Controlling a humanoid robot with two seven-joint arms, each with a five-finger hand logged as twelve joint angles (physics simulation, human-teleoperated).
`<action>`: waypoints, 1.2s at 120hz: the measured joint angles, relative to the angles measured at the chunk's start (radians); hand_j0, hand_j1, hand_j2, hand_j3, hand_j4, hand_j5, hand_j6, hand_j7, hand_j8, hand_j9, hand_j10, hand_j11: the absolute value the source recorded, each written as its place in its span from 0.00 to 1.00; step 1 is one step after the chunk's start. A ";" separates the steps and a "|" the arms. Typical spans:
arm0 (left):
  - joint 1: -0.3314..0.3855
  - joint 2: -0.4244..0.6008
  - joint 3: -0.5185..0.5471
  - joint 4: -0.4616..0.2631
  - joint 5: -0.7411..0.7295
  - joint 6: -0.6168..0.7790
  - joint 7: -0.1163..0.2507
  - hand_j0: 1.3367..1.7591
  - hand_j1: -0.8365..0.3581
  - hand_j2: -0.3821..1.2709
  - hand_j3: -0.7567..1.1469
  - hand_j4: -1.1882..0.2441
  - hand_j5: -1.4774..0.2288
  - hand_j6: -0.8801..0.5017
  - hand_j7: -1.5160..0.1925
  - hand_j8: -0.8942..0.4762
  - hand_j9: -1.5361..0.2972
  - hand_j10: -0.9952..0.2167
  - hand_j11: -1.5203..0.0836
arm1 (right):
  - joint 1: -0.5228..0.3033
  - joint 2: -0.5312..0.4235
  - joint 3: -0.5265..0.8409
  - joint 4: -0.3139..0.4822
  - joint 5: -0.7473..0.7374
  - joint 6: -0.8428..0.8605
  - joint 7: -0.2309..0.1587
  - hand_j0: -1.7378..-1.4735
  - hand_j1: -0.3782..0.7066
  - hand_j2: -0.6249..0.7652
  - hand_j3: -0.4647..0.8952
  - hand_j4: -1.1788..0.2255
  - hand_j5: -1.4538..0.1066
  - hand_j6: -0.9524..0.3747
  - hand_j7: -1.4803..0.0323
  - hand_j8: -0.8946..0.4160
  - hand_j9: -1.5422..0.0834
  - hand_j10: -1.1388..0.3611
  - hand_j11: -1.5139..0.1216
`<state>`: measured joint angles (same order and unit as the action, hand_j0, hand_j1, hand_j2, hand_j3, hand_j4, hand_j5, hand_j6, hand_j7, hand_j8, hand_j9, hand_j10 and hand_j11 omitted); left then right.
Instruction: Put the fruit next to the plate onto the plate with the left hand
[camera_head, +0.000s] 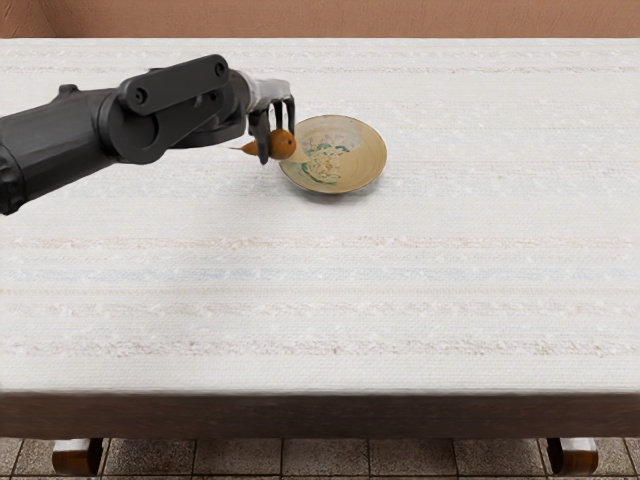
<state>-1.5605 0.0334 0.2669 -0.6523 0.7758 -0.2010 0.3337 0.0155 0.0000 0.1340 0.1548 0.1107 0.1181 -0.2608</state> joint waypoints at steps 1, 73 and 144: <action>-0.002 -0.003 0.000 0.003 0.000 0.000 0.000 0.76 0.36 0.59 0.40 0.42 0.27 0.26 0.30 0.20 0.29 0.20 0.32 | 0.000 0.000 0.000 0.000 0.000 0.000 0.000 0.30 0.06 0.44 0.34 0.82 0.90 0.69 0.95 0.66 0.92 0.74 0.90; -0.032 -0.033 0.002 0.144 -0.003 0.001 0.001 0.76 0.36 0.62 0.40 0.38 0.27 0.23 0.30 0.13 0.29 0.19 0.32 | 0.000 0.000 -0.001 0.000 0.000 0.000 0.000 0.30 0.06 0.44 0.34 0.82 0.90 0.69 0.95 0.66 0.92 0.74 0.90; -0.033 -0.033 0.000 0.143 -0.067 0.002 -0.002 0.75 0.36 0.63 0.40 0.38 0.25 0.24 0.28 0.11 0.27 0.18 0.30 | 0.001 0.000 -0.001 0.000 0.000 0.000 0.000 0.30 0.06 0.44 0.34 0.82 0.90 0.69 0.95 0.66 0.92 0.74 0.90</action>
<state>-1.5939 0.0000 0.2669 -0.5095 0.7086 -0.1994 0.3317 0.0169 0.0000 0.1335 0.1549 0.1110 0.1181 -0.2608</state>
